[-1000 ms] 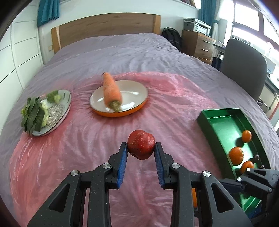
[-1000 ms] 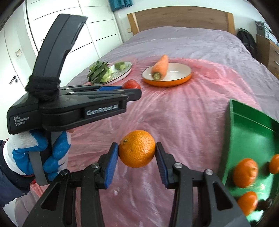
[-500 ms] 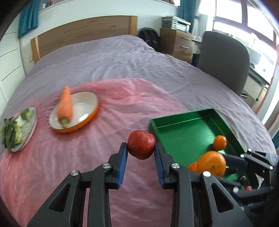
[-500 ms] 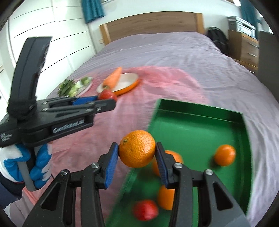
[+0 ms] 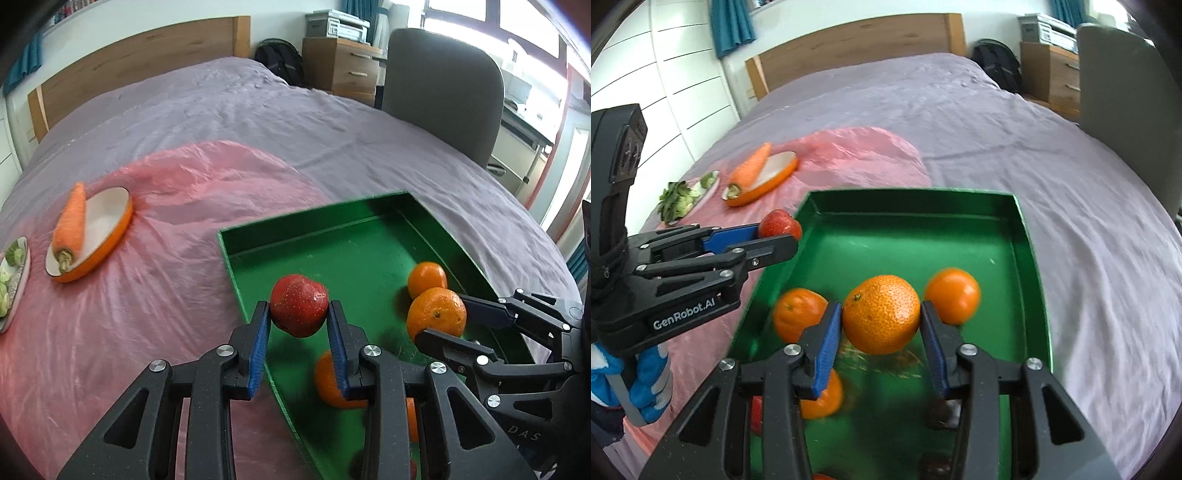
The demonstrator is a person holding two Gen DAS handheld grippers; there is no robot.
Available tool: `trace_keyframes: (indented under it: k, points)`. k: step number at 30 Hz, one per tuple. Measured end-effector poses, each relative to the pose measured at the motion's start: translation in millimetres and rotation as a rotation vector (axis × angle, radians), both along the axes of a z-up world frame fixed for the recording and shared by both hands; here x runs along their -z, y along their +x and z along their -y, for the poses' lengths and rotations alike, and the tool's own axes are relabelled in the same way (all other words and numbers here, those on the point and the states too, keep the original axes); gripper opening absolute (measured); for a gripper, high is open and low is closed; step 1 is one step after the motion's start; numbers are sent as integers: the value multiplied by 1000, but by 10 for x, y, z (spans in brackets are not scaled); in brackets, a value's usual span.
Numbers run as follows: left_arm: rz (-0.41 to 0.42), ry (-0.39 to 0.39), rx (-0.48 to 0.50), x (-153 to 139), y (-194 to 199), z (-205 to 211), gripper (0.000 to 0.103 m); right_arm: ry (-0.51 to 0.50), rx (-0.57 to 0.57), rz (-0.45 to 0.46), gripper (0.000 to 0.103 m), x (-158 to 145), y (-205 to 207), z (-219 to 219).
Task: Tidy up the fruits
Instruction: 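Open both grippers to drop the red fruit and orange into the tray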
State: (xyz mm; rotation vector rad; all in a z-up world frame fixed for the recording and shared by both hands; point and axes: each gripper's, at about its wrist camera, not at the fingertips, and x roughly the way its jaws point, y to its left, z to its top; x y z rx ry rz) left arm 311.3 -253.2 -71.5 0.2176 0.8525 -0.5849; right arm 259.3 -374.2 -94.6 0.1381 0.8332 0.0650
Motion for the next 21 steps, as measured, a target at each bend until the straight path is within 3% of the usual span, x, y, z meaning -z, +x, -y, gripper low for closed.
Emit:
trace_keyframes:
  k: [10, 13, 17, 21]
  points:
    - [-32, 15, -13, 104, -19, 116, 27, -11, 33, -47, 59, 151, -66, 118]
    - [-19, 22, -24, 84, -58, 113, 38, -11, 45, -50, 59, 147, -78, 137]
    - [4, 22, -35, 10, -147, 87, 42, -5, 56, -46, 61, 121, -118, 159]
    - [25, 16, -57, -94, -277, 23, 47, -11, 57, -19, 83, 5, -193, 120]
